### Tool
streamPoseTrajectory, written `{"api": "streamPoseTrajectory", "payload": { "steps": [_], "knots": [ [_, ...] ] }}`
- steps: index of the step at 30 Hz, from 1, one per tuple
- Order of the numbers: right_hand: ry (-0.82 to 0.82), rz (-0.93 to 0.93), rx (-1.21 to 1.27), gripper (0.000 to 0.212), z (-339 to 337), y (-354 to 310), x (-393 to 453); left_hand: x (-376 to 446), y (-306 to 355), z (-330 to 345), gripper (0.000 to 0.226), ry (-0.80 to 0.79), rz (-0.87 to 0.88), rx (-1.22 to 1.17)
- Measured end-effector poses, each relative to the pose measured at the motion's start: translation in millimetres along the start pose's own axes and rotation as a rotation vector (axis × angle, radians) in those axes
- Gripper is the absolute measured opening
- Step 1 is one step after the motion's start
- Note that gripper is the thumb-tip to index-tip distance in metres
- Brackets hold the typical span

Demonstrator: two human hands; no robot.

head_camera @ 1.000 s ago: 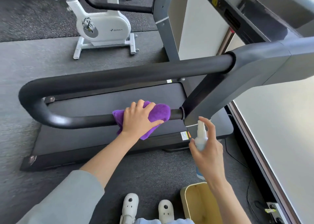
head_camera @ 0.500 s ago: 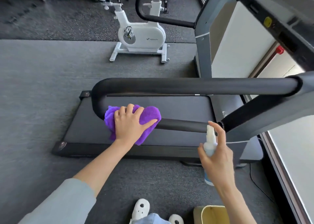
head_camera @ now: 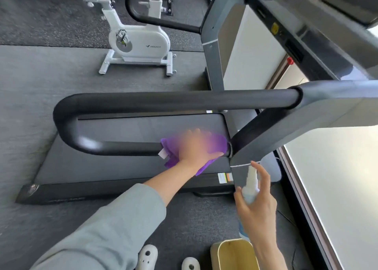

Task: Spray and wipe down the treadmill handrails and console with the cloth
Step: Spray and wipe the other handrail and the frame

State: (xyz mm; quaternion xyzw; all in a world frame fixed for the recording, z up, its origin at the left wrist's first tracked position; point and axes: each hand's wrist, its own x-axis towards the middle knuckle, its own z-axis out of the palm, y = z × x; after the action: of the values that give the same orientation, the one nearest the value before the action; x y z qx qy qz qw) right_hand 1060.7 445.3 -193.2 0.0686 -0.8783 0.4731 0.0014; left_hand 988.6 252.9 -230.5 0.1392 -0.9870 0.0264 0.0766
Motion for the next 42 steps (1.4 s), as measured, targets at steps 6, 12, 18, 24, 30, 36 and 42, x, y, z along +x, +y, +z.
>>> {"api": "streamPoseTrajectory", "payload": {
  "steps": [6, 12, 18, 24, 30, 36, 42],
  "knots": [
    [-0.024, 0.02, -0.008, 0.067, -14.0, 14.2, -8.9, 2.8, 19.5, 15.8, 0.07, 0.192, 0.074, -0.001],
    [-0.081, -0.023, 0.016, 0.07, -14.5, 7.8, -1.6, -29.5, -33.4, 18.7, 0.061, 0.338, 0.09, -0.03],
    [-0.135, -0.092, -0.014, 0.069, -5.5, 0.1, 1.2, -75.1, -101.5, 6.1, 0.06, 0.4, -0.217, 0.009],
    [-0.236, -0.153, 0.013, 0.072, 13.5, -11.0, 0.9, -113.1, -91.0, -2.4, 0.063, 0.714, -0.872, -0.57],
    [-0.335, -0.183, -0.039, 0.072, 31.3, -15.2, 2.5, -89.7, -94.0, -27.7, 0.062, 1.229, -1.465, -1.285],
    [-0.354, -0.17, -0.049, 0.071, 35.7, -13.6, 5.3, -55.4, -120.1, -20.6, 0.083, 1.15, -1.559, -1.522],
    [-0.3, -0.171, -0.043, 0.066, 41.8, -17.9, 17.3, -48.0, -114.0, -5.7, 0.083, 1.169, -1.617, -1.604]
  ]
}}
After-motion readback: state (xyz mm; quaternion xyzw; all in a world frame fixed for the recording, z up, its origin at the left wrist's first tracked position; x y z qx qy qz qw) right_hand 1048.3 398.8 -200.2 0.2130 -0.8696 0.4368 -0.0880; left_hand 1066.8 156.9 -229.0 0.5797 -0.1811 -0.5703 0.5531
